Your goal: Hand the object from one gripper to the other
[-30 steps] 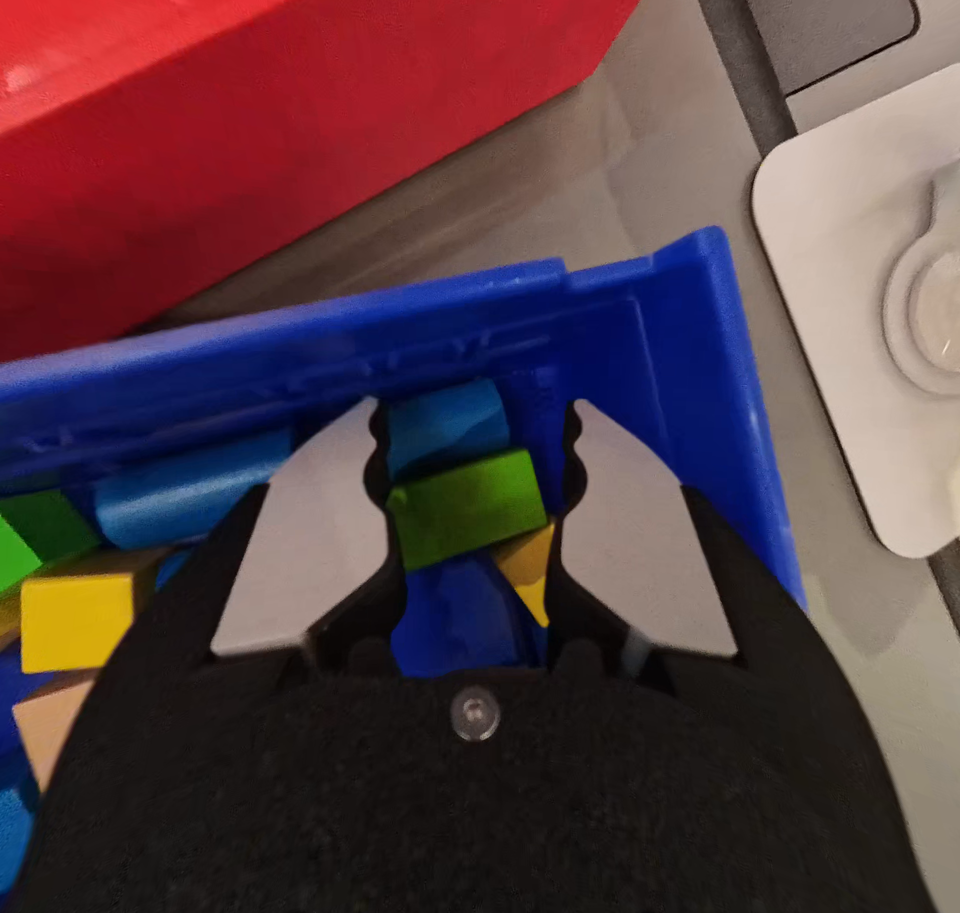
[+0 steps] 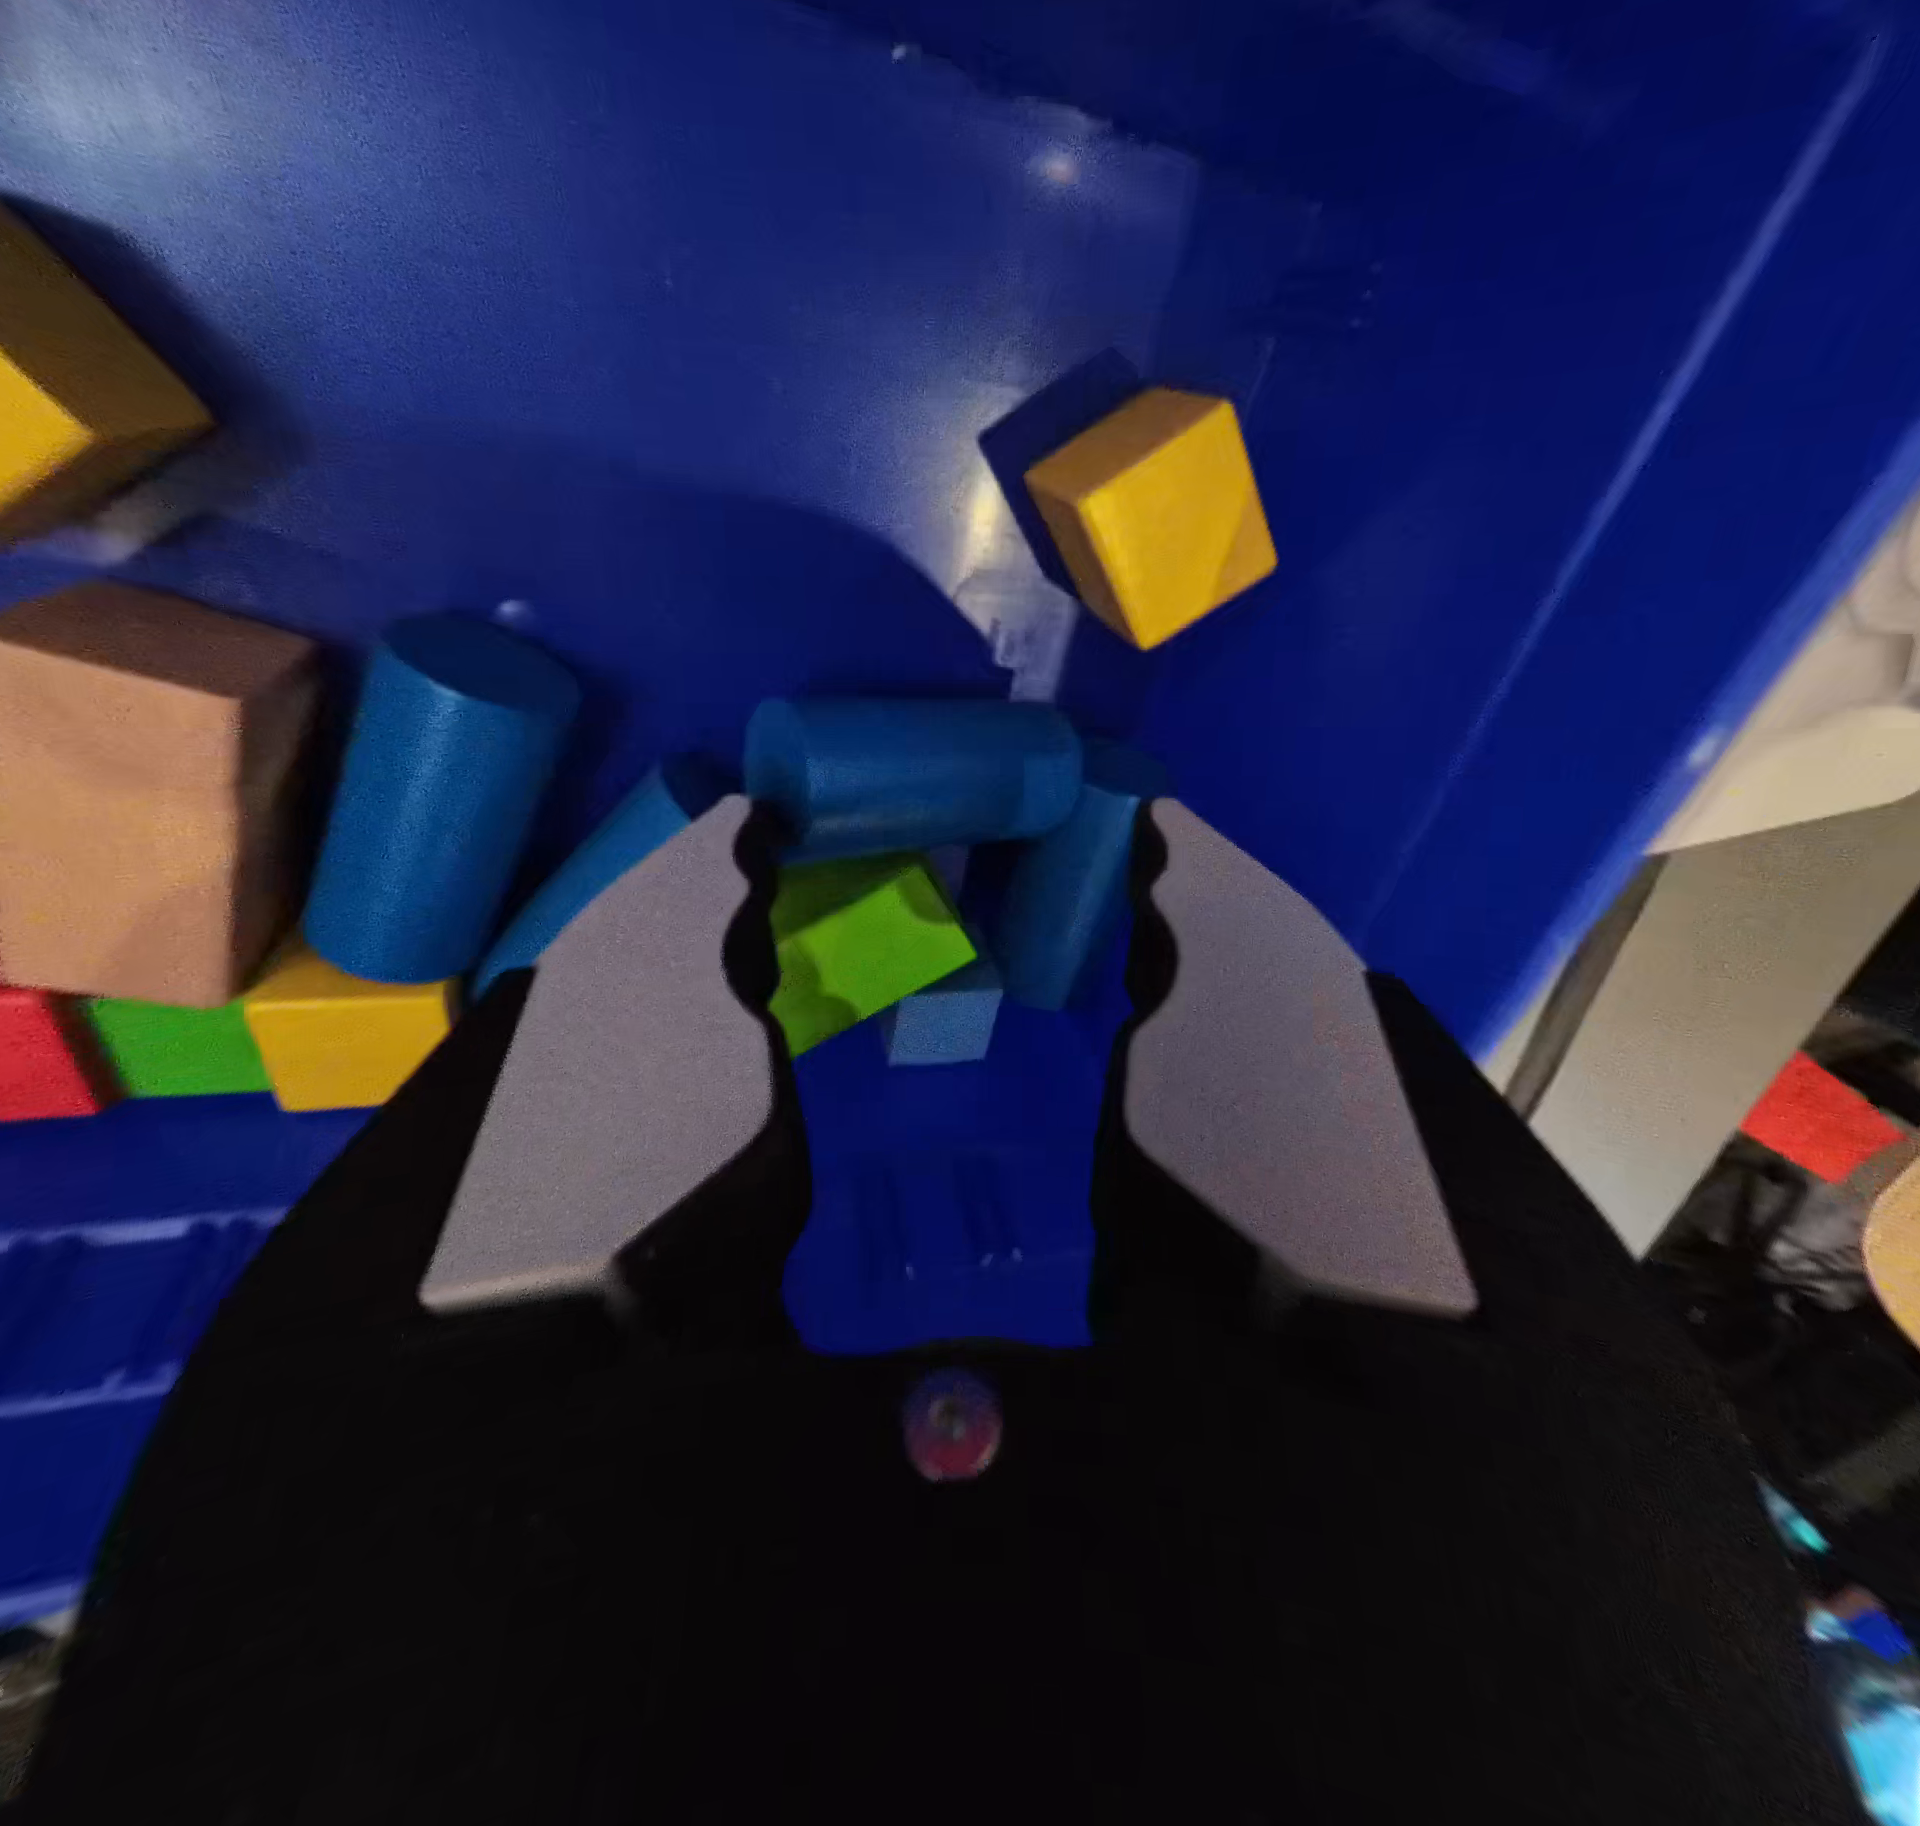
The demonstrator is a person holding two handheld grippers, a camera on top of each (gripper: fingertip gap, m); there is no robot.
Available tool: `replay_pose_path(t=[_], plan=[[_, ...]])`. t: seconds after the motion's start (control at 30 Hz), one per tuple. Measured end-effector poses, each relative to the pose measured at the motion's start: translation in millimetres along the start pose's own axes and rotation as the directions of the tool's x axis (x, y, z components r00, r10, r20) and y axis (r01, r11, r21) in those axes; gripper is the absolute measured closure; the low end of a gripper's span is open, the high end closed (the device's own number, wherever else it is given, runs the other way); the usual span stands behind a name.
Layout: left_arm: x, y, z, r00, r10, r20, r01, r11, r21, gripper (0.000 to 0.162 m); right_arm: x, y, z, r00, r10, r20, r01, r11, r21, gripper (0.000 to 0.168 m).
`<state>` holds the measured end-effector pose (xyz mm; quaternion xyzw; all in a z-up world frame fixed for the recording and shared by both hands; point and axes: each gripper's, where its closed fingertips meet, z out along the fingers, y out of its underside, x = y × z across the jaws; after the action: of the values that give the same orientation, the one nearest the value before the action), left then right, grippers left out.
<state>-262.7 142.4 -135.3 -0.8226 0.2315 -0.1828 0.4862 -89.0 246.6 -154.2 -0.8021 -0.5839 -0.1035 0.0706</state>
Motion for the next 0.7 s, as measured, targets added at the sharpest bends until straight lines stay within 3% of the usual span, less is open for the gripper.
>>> replay_pose_path(t=[0.03, 0.1, 0.17, 0.27, 0.3, 0.33, 0.43, 0.5, 0.53, 0.6, 0.63, 0.7], plan=[[0.1, 0.0, 0.0, 1.0, 0.001, 0.0, -0.001, 1.0, 0.0, 0.159, 4.0, -0.8, -11.2, 1.0, 0.019, -0.002, -0.019, 1.0, 0.025, 0.11], [0.1, 0.0, 0.0, 1.0, 0.0, -0.003, 0.0, 1.0, 0.0, 0.159, 7.3, 1.5, -31.6, 0.992, -0.089, -0.09, 0.091, 0.996, 0.015, 0.117], [0.0, 0.0, 0.0, 1.0, 0.0, -0.003, 0.0, 1.0, 0.001, 0.159, -20.9, 10.5, -36.7, 0.978, -0.207, -0.007, 0.206, 0.978, -0.027, 0.123], [0.4, 0.0, 0.1, 1.0, 0.002, -0.004, -0.002, 1.0, 0.001, 0.159, -58.6, 33.7, -13.6, 0.967, -0.202, 0.153, 0.228, 0.957, -0.18, 0.121], [1.0, 0.0, 0.3, 1.0, 0.002, -0.008, -0.002, 1.0, 0.002, 0.158, -62.9, 41.2, -6.5, 0.966, -0.188, 0.177, 0.229, 0.942, -0.246, 0.13], [1.1, -0.1, 0.3, 1.0, 0.001, -0.007, -0.001, 1.0, 0.002, 0.158, -72.5, 32.5, -4.3, 0.961, -0.15, 0.232, 0.202, 0.955, -0.218, 0.134], [0.9, 0.0, 0.0, 1.0, 0.001, -0.006, -0.001, 1.0, 0.001, 0.159, -65.0, 26.3, 11.5, 0.967, -0.226, 0.119, 0.249, 0.935, -0.251, 0.13], [0.5, 0.5, -1.0, 1.0, 0.001, -0.007, -0.001, 1.0, 0.0, 0.159, -61.1, 4.0, 14.4, 0.98, -0.187, 0.071, 0.193, 0.977, -0.088, 0.134], [0.3, 0.7, -1.4, 1.0, 0.0, -0.009, 0.0, 1.0, 0.0, 0.159, -66.0, -17.9, 4.6, 0.986, -0.07, 0.15, 0.058, 0.995, 0.086, 0.134], [0.4, 0.6, -1.3, 1.0, -0.003, -0.012, 0.003, 1.0, 0.0, 0.159, -79.9, -55.2, -48.1, 0.868, 0.008, 0.497, -0.225, 0.898, 0.379, 0.124], [0.4, 0.6, -1.3, 1.0, -0.002, -0.01, 0.002, 1.0, 0.0, 0.159, -67.1, -62.1, -66.6, 0.85, 0.051, 0.525, -0.316, 0.846, 0.429, 0.131], [0.4, 0.5, -1.2, 1.0, -0.001, -0.008, 0.001, 1.0, -0.001, 0.159, -39.9, -57.6, -79.2, 0.929, 0.096, 0.356, -0.273, 0.829, 0.488, 0.13]])
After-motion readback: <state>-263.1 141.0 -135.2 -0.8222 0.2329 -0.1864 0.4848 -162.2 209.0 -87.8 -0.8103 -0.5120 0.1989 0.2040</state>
